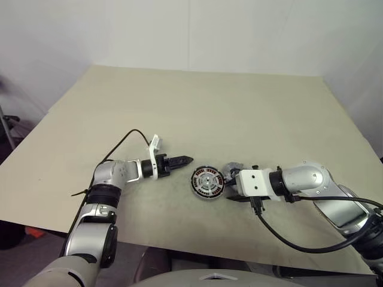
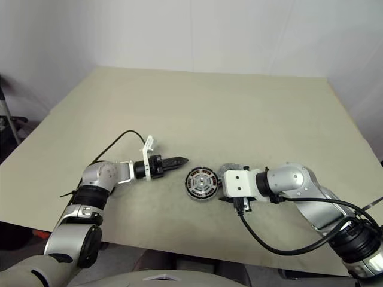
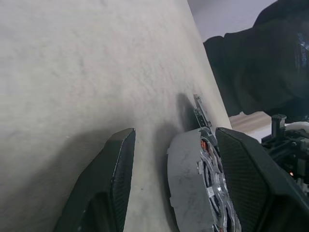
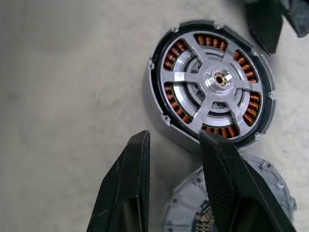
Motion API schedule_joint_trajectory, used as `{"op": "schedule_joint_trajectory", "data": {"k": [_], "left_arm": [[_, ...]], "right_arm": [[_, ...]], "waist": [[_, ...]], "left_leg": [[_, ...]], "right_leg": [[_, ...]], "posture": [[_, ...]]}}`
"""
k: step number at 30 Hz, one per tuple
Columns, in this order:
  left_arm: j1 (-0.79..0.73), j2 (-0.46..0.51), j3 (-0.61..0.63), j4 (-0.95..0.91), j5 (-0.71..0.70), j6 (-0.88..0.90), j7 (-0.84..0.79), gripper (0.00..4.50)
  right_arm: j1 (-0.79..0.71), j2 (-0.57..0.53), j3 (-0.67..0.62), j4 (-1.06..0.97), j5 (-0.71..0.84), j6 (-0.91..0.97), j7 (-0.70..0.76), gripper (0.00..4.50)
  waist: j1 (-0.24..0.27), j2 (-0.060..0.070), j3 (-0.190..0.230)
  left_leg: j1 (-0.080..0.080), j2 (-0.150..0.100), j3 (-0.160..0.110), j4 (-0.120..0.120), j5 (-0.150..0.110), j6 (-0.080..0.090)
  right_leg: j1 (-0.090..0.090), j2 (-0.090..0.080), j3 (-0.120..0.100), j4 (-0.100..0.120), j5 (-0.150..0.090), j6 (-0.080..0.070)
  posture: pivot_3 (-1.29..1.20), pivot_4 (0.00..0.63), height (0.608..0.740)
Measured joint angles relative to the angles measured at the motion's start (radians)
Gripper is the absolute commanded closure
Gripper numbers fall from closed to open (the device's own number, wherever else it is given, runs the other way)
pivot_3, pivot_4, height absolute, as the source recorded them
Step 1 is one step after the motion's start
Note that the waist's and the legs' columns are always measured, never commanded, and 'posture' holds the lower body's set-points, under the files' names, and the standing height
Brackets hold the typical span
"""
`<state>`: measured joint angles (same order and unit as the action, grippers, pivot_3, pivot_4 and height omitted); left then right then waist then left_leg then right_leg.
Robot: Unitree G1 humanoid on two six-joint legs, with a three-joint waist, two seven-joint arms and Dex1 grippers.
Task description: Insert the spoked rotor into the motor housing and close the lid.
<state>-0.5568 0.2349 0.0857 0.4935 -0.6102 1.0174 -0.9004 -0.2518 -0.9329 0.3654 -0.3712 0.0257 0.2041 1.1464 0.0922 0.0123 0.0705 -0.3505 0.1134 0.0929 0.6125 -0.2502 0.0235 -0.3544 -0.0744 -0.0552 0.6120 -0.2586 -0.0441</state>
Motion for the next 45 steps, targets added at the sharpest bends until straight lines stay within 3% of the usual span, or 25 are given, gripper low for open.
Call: {"op": "schedule_joint_trajectory", "data": {"k": [33,36,39,45], "left_arm": [[0.058,0.014,0.045,-0.067,-0.012,-0.005,0.051,1.72],[0.064,0.014,0.047,-0.076,-0.014,-0.005,0.062,1.72],[0.066,0.013,0.048,-0.078,-0.015,-0.005,0.069,1.72],[0.068,0.014,0.054,-0.077,-0.013,-0.007,0.079,1.72]], "right_arm": [[-0.153,0.151,0.130,0.136,-0.138,-0.142,0.147,2.89],[-0.170,0.169,0.134,0.176,-0.145,-0.165,0.145,3.45],[-0.190,0.184,0.139,0.206,-0.147,-0.189,0.149,4.37],[-0.206,0.212,0.150,0.263,-0.153,-0.210,0.150,4.47]], "waist": [[-0.023,0.000,0.000],[-0.024,0.000,0.000],[-0.024,-0.001,-0.001],[-0.030,-0.003,-0.001]], "left_leg": [[0.002,0.001,0.001,0.001,0.002,0.001],[0.002,0.001,0.001,0.001,0.002,0.001],[0.004,0.001,0.001,0.001,0.002,0.001],[0.007,0.004,0.003,0.001,0.007,-0.001]], "right_leg": [[0.000,0.000,0.001,0.009,-0.001,-0.002],[0.001,0.000,0.001,0.010,0.000,-0.003],[0.002,0.000,0.001,0.011,0.000,-0.003],[0.004,0.000,0.000,0.012,0.003,-0.008]], "posture": [[0.00,0.000,0.740],[0.00,0.000,0.740],[0.00,0.000,0.740],[0.00,0.000,0.740]]}}
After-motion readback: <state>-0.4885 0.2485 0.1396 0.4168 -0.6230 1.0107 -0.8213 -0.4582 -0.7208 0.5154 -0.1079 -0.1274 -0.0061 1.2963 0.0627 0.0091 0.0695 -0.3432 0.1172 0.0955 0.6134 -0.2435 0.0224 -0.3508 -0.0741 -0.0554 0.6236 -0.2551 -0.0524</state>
